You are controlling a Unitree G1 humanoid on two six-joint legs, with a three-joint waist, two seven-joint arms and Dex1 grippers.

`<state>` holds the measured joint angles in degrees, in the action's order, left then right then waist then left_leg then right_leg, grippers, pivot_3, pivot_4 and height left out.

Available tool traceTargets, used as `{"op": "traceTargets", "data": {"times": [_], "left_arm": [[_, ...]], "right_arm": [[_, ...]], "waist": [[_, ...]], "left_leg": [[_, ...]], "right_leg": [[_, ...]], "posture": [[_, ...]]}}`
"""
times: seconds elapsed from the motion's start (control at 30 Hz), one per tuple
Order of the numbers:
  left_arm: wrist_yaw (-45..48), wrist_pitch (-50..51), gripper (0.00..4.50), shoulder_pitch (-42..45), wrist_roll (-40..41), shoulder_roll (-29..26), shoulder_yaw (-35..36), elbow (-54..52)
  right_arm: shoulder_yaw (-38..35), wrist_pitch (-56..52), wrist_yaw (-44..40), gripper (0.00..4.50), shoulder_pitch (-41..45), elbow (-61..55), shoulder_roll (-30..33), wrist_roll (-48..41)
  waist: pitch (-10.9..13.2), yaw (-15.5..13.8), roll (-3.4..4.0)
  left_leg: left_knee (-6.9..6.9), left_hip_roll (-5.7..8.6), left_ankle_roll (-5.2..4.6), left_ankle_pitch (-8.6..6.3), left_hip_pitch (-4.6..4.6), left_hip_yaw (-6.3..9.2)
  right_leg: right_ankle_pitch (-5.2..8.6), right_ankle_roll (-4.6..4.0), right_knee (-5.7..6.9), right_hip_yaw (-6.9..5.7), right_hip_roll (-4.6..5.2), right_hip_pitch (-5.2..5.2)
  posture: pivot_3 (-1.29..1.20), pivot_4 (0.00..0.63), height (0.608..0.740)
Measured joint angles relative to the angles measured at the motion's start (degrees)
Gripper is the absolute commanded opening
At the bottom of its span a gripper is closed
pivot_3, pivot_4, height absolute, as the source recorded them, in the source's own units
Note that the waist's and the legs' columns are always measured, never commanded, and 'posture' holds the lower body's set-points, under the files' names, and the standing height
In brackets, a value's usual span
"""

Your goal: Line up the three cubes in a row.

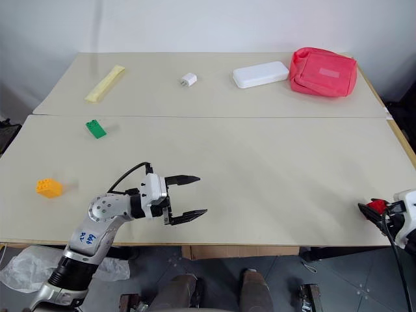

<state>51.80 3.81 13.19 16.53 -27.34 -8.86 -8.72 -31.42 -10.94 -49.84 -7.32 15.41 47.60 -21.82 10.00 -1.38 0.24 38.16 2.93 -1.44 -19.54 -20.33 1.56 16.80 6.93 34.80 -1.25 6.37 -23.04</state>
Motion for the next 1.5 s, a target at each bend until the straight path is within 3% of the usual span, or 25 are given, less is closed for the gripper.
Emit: {"op": "traceTargets", "data": {"times": [0.17, 0.37, 0.57, 0.73, 0.83, 0.97, 1.37, 1.5], "left_arm": [[-0.51, -1.33, 4.5, -0.34, -0.13, -0.22, 1.83, 1.06], [-2.5, -1.59, 4.5, -1.99, 1.36, 0.3, 7.05, 2.77], [-4.2, -1.91, 4.5, -6.09, 1.32, -0.19, 10.2, 2.63], [-7.54, -1.92, 4.5, -11.49, 0.98, -0.48, 12.63, -1.02], [-8.77, -1.9, 4.5, -14.69, 0.76, -0.75, 13.22, -4.06], [-10.17, -1.83, 4.5, -16.08, 0.36, -1.18, 14.02, -5.82], [-12.28, -1.82, 4.5, -17.22, -0.44, -0.79, 14.27, -7.51], [-12.37, -1.84, 4.5, -16.83, -0.69, -0.79, 14.27, -7.41]], "right_arm": [[4.86, -1.93, -4.62, 1.54, 5.43, -7.44, 0.76, -1.81], [22.89, -8.46, -13.66, 1.54, 25.2, -21.86, 2.87, -4.09], [38.14, -7.0, -21.17, 1.54, 37.31, -17.74, -3.05, 0.37], [45.65, 1.9, -24.22, 1.54, 46.26, -3.33, -10.56, 7.92], [47.07, 7.7, -25.62, 1.54, 48.7, 6.59, -14.97, 10.12], [47.76, 12.44, -29.21, 1.54, 51.17, 13.97, -15.81, 12.18], [47.82, 17.11, -32.2, 1.54, 54.43, 21.66, -18.68, 15.13], [47.15, 16.91, -32.29, 2.89, 54.83, 22.09, -19.64, 15.09]], "waist": [[0.01, 1.05, 0.02], [0.06, 1.27, -0.07], [0.08, 0.36, -0.1], [0.08, 0.67, -0.12], [0.1, 0.48, -0.13], [0.1, 0.47, -0.13], [0.09, 1.62, -0.13], [0.09, 1.63, -0.13]], "left_leg": [[0.0, -0.08, 0.03, 0.01, 0.04, -0.19], [0.02, -0.35, 0.25, -0.02, -0.02, -0.06], [0.36, -0.18, 0.08, -0.11, -0.72, 0.08], [0.75, -0.15, -0.01, -0.26, -0.93, 0.14], [0.79, -0.14, 0.0, -0.26, -0.96, 0.22], [0.86, -0.12, 0.0, -0.27, -0.96, 0.24], [0.85, -0.16, 0.04, -0.28, -0.93, 0.27], [0.86, -0.16, 0.05, -0.27, -0.92, 0.27]], "right_leg": [[-0.01, 0.03, 0.04, 0.09, -0.05, -0.04], [0.03, -0.08, 0.09, -0.01, -0.29, -0.19], [0.01, -0.06, 0.14, -0.17, -0.12, -0.65], [0.0, -0.04, 0.19, -0.29, -0.1, -0.65], [0.0, -0.05, 0.19, -0.38, -0.1, -0.66], [0.0, -0.05, 0.2, -0.42, -0.08, -0.62], [0.0, -0.05, 0.34, -0.49, -0.1, -0.61], [0.0, -0.05, 0.34, -0.48, -0.1, -0.61]], "posture": [[0.0, 0.15, 0.74], [0.0, 0.15, 0.74], [0.0, 0.15, 0.74], [0.0, 0.15, 0.74], [0.0, 0.15, 0.74], [0.0, 0.15, 0.74], [0.0, 0.15, 0.74], [0.0, 0.15, 0.74]]}}
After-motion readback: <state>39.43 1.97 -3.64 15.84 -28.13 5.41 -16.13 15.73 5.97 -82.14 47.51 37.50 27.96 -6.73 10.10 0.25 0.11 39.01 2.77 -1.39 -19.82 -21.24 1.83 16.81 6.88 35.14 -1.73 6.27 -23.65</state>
